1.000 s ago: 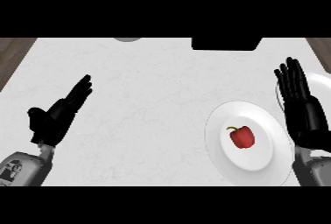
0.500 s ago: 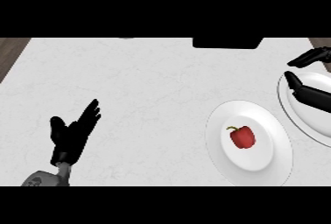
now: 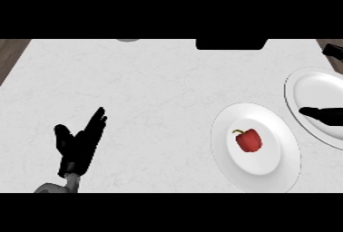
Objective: Pick the bell pepper from the plate and place it in the plate
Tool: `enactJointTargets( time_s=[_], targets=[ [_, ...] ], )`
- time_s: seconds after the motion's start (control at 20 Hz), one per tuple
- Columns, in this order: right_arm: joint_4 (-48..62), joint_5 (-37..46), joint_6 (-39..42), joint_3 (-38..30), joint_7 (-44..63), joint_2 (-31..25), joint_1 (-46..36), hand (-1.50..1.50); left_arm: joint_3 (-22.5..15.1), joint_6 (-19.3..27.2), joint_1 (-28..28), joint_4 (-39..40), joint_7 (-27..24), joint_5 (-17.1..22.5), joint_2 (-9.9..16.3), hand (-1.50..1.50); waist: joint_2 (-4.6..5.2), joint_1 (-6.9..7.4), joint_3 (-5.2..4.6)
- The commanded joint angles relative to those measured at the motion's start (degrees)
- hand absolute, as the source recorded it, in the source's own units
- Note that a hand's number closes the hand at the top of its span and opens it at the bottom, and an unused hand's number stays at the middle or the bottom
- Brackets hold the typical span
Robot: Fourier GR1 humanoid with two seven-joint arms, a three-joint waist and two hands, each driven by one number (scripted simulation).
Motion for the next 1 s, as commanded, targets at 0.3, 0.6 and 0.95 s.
enactJointTargets(
  time_s=[0.3, 0.6, 0.95],
  targets=[
    [-8.6, 14.8, 7.5, 8.4, 10.9, -14.8, 0.9, -1.5, 0.6, -1.8, 2.8, 3.0, -1.8, 0.0, -0.6, 0.0, -0.03, -0.73, -0.35],
    [-20.0, 23.7, 5.1, 13.8, 21.9, -12.7, 5.4, -1.5, 0.6, -0.1, 1.1, -0.3, 2.0, -0.8, -1.8, 0.0, -0.11, -0.83, -0.22],
    [-26.5, 35.3, 3.2, 20.1, 33.6, -3.7, 6.7, -1.5, 2.7, -3.6, 1.9, 2.3, -0.7, -1.7, -1.7, 0.0, 0.05, -0.35, -0.21]
  ],
)
